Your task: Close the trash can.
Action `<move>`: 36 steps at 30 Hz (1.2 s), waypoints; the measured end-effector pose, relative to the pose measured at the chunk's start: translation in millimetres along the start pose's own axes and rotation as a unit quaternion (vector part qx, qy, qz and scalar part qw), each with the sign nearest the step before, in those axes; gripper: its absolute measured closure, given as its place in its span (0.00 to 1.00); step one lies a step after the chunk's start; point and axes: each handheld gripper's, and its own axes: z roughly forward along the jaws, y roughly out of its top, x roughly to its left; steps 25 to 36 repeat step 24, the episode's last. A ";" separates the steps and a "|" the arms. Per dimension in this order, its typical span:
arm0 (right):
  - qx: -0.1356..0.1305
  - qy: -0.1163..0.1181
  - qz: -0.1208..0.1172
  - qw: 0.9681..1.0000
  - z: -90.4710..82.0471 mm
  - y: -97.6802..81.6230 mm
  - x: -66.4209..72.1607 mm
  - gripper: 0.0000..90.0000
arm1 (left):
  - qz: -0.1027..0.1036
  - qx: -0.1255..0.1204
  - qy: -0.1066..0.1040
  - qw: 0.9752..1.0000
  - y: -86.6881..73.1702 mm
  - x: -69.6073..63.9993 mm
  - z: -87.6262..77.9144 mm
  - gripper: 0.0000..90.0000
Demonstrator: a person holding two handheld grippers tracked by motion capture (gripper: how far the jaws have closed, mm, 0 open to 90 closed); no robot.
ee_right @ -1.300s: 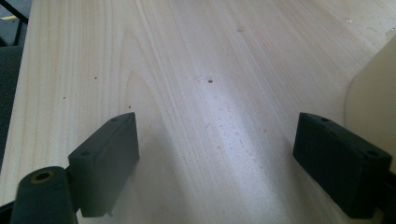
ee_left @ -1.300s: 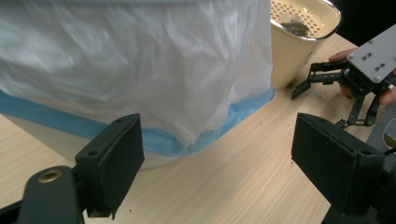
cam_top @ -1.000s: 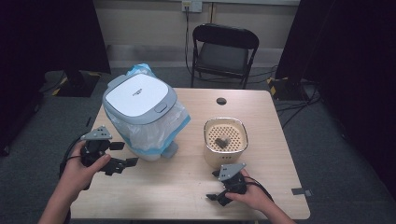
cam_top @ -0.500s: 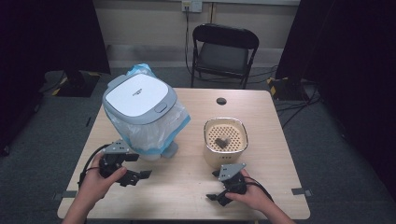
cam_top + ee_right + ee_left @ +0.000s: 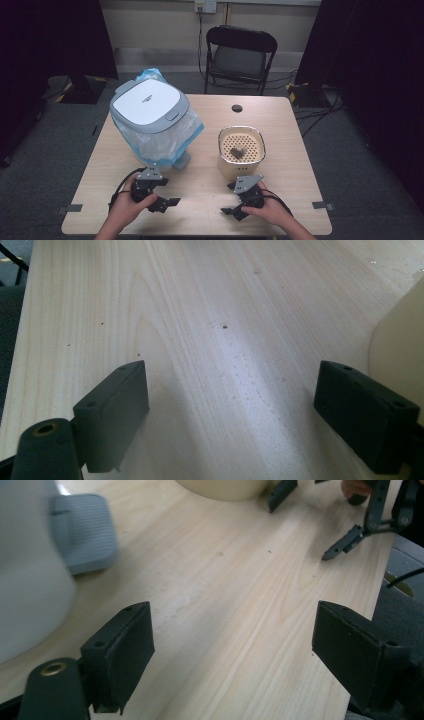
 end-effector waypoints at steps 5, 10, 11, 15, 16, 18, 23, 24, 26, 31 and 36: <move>0.000 0.000 0.000 1.000 0.0 0.0 -0.1 0.15 | 0.012 0.016 -0.017 1.000 -1.3 -6.2 14.8 0.18; 0.000 0.000 0.000 1.000 0.0 0.0 -0.1 0.15 | 0.024 0.029 -0.026 0.999 -1.1 -11.5 28.6 0.18; 0.000 0.000 0.000 1.000 0.0 0.0 -0.1 0.15 | 0.024 0.028 -0.028 0.999 -1.0 -12.3 30.3 0.18; 0.000 0.000 0.000 1.000 0.0 0.0 -0.1 0.15 | 0.034 0.033 -0.036 0.998 -0.8 -16.3 41.0 0.18; 0.000 0.000 0.000 1.000 0.0 0.0 -0.1 0.15 | 0.034 0.034 -0.039 0.998 -0.6 -17.6 42.9 0.18; 0.000 0.000 0.000 1.000 0.0 0.0 0.0 0.15 | 0.044 0.035 -0.047 0.997 0.4 -21.1 47.6 0.18; 0.000 0.000 0.000 1.000 0.0 0.0 -0.1 0.15 | 0.052 0.031 -0.061 0.996 3.6 -27.1 53.5 0.18; 0.000 0.000 0.000 1.000 0.0 0.1 0.0 0.15 | 0.054 0.027 -0.066 0.996 4.1 -28.3 55.3 0.18; 0.000 0.000 0.000 1.000 0.0 0.1 0.0 0.15 | 0.054 0.027 -0.066 0.996 4.1 -28.3 55.3 0.18; 0.000 0.000 0.000 1.000 0.0 0.1 0.0 0.15 | 0.054 0.027 -0.066 0.996 4.1 -28.3 55.3 0.18; 0.000 0.000 0.000 1.000 0.0 0.1 0.0 0.15 | 0.054 0.027 -0.066 0.996 4.1 -28.3 55.3 0.18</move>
